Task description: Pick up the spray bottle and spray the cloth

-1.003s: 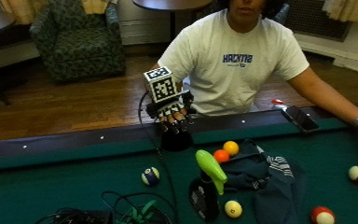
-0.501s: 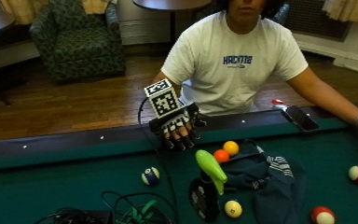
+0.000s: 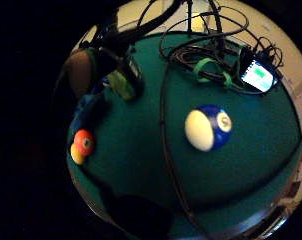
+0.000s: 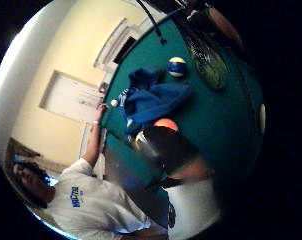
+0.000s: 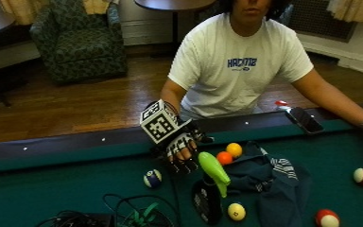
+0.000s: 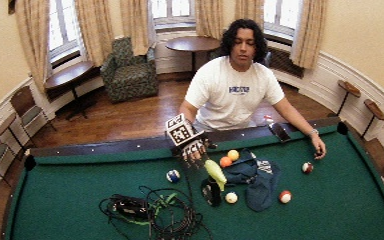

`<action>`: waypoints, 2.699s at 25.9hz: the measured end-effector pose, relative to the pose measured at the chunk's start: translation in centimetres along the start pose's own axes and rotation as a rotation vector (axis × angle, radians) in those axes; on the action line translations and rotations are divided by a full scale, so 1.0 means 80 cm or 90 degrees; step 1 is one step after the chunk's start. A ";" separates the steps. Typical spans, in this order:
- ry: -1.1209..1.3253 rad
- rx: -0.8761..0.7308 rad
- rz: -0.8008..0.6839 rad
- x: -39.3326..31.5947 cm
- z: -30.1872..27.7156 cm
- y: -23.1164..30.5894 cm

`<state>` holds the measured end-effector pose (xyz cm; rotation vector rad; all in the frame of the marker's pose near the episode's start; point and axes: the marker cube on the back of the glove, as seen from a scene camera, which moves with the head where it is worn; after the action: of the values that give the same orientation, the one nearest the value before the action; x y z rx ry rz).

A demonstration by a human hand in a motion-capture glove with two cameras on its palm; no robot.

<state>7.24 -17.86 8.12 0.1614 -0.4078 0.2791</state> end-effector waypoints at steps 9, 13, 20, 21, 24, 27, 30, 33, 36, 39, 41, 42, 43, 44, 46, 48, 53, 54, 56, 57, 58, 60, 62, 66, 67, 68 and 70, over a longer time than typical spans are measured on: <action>-0.164 0.052 0.087 0.009 0.009 -0.066; -0.285 0.063 0.130 0.007 0.014 -0.104; -0.387 0.043 0.157 -0.007 0.030 -0.146; -0.399 0.042 0.160 -0.009 0.032 -0.150; -0.436 0.042 0.164 -0.016 0.035 -0.161; -0.462 0.058 0.168 -0.022 0.038 -0.171; -0.474 0.096 0.176 -0.023 0.043 -0.176; -0.459 0.165 0.195 -0.022 0.047 -0.177; -0.432 0.232 0.220 -0.020 0.049 -0.176; -0.422 0.257 0.230 -0.017 0.045 -0.177; -0.426 0.259 0.228 -0.015 0.036 -0.178; -0.429 0.259 0.225 -0.015 0.028 -0.179; -0.431 0.259 0.219 -0.016 0.018 -0.180; -0.430 0.261 0.211 -0.017 0.005 -0.181; -0.422 0.270 0.185 -0.024 -0.025 -0.184; -0.408 0.284 0.151 -0.033 -0.056 -0.185; -0.360 0.301 0.064 -0.060 -0.124 -0.177; -0.344 0.291 0.047 -0.067 -0.131 -0.173; -0.301 0.250 0.013 -0.082 -0.140 -0.166; -0.273 0.222 -0.006 -0.092 -0.140 -0.164; -0.240 0.195 -0.027 -0.102 -0.138 -0.164; -0.178 0.152 -0.053 -0.123 -0.129 -0.167; -0.125 0.107 -0.048 -0.142 -0.115 -0.169; -0.006 0.012 -0.105 -0.167 -0.076 -0.168; 0.028 -0.007 -0.126 -0.172 -0.066 -0.168; 0.063 -0.024 -0.143 -0.177 -0.056 -0.169; 0.129 -0.049 -0.167 -0.187 -0.037 -0.170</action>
<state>-0.77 -33.67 -2.02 0.1081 -0.1933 0.0209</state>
